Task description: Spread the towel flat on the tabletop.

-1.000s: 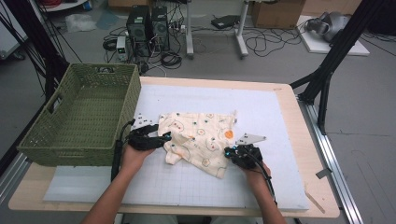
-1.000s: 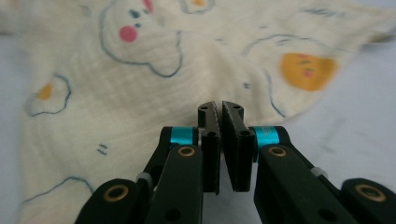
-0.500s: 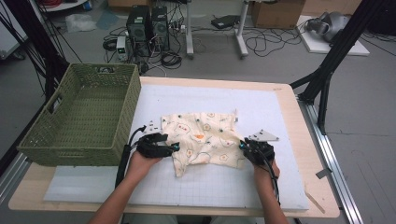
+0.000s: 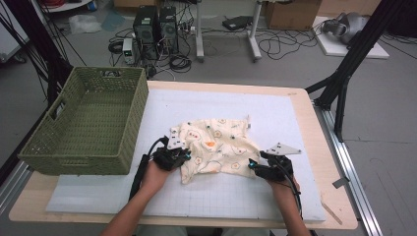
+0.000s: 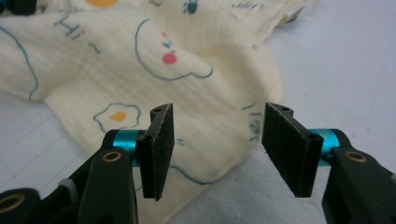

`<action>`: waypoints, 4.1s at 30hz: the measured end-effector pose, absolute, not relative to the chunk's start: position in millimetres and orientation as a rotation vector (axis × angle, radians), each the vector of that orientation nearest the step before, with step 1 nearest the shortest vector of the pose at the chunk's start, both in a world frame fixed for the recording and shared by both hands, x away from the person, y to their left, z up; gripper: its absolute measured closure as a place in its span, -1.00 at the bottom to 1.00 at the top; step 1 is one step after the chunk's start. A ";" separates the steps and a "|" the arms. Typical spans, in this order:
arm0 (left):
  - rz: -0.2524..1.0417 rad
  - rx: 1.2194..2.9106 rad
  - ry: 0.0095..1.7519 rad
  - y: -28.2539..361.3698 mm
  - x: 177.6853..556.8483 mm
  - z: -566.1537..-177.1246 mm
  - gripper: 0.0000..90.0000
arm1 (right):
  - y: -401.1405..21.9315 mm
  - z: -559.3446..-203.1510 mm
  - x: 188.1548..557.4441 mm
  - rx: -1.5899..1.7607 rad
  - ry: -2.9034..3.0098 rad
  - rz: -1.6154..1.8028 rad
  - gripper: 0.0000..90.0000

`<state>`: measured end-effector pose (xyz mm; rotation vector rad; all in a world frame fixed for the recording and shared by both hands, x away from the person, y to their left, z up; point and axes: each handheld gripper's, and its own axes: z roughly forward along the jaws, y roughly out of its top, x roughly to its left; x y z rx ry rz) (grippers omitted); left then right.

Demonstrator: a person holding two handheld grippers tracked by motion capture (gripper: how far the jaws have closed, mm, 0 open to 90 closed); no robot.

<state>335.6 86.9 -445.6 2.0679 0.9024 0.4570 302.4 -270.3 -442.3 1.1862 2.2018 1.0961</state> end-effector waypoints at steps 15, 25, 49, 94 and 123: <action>0.532 1.881 1.085 120.3 360.0 -436.6 0.87 | -257.0 -445.4 316.9 1.129 2.251 1.064 0.95; 0.554 1.868 1.203 117.9 383.6 -445.5 0.82 | -244.9 -448.4 335.4 1.191 2.193 0.991 0.75; 0.420 1.903 1.013 137.2 318.6 -442.7 -0.11 | -283.6 -431.8 282.7 1.103 2.131 1.144 0.04; 0.361 2.019 0.851 141.2 274.3 -434.7 0.88 | -252.7 -437.2 262.6 0.920 2.461 1.149 0.95; 0.328 1.880 0.975 153.9 295.2 -425.3 0.02 | -256.4 -441.2 272.7 1.156 2.265 1.050 0.12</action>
